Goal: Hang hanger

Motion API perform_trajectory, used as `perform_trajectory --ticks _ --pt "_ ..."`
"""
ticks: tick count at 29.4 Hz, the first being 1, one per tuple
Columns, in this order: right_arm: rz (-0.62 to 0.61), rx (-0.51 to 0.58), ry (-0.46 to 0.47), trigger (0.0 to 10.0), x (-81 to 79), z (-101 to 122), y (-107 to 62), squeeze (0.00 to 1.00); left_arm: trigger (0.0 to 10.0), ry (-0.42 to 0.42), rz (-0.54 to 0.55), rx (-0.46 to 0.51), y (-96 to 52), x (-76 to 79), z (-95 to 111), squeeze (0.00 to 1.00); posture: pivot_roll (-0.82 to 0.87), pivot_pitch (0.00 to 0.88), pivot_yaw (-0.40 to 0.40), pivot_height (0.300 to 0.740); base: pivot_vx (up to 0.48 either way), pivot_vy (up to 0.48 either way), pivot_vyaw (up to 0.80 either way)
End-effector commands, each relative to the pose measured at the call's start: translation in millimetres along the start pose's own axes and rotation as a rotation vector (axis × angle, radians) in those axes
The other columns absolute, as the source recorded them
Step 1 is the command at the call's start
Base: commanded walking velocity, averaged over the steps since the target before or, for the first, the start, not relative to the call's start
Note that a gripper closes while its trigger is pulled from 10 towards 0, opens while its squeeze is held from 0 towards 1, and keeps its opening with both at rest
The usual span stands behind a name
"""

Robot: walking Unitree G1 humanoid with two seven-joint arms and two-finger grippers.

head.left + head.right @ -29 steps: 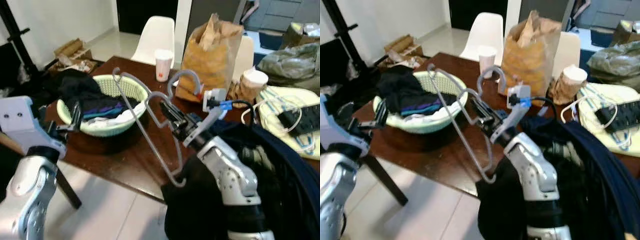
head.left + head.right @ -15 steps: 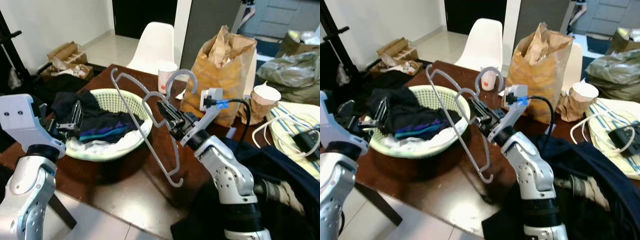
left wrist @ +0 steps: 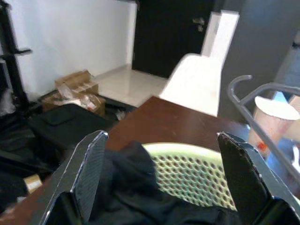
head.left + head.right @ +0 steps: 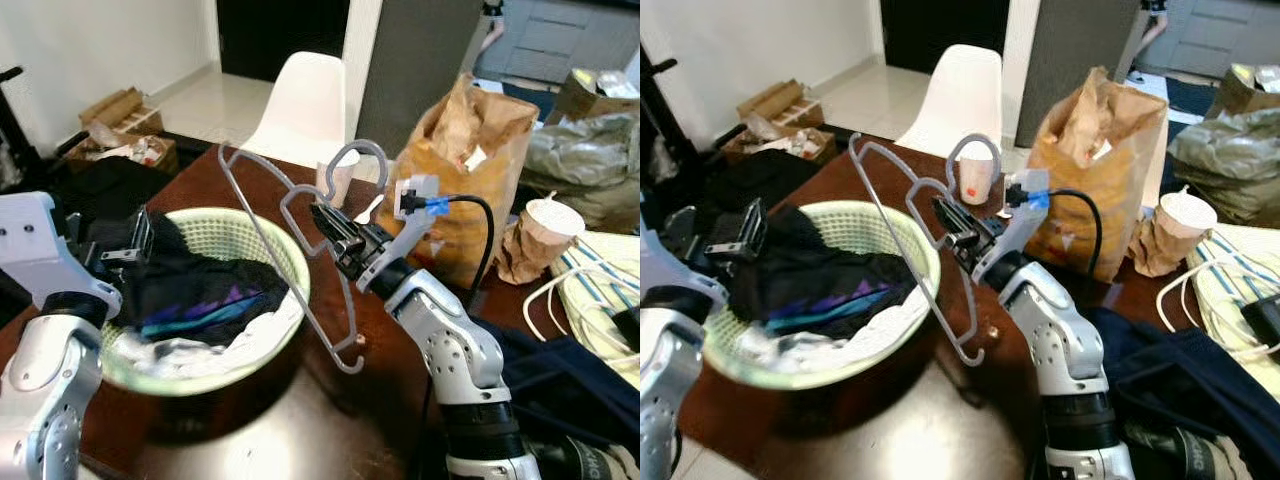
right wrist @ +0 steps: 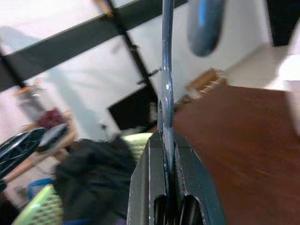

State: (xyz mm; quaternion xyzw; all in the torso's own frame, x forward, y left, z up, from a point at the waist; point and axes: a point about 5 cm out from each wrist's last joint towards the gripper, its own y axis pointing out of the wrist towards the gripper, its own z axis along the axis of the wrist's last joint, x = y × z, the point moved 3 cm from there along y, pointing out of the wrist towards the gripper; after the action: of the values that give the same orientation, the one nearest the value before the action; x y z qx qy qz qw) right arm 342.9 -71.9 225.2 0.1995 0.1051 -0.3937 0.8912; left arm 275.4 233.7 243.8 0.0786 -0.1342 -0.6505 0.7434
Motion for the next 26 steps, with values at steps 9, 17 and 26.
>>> perform_trajectory --ticks 9,17,26 --pt "-0.009 0.010 -0.009 10.0 3.0 3 -0.8 0.00 10.0 0.092 -0.025 -0.145 -5.9 -15.5 -20 0.00 0.00 0.068 -0.058 0.740 0.000 0.000 0.00" --pt "-0.014 0.009 -0.015 10.0 3.6 3 -1.2 0.00 10.0 0.118 0.063 -0.211 -10.8 -30.1 -32 0.00 -0.01 0.075 -0.057 0.740 0.000 0.000 0.00" --pt "-0.017 -0.015 -0.034 10.0 0.5 -2 -5.1 0.00 10.0 0.134 0.171 -0.293 2.1 -71.1 -56 0.00 -0.03 0.090 -0.061 0.740 0.000 0.000 0.00"
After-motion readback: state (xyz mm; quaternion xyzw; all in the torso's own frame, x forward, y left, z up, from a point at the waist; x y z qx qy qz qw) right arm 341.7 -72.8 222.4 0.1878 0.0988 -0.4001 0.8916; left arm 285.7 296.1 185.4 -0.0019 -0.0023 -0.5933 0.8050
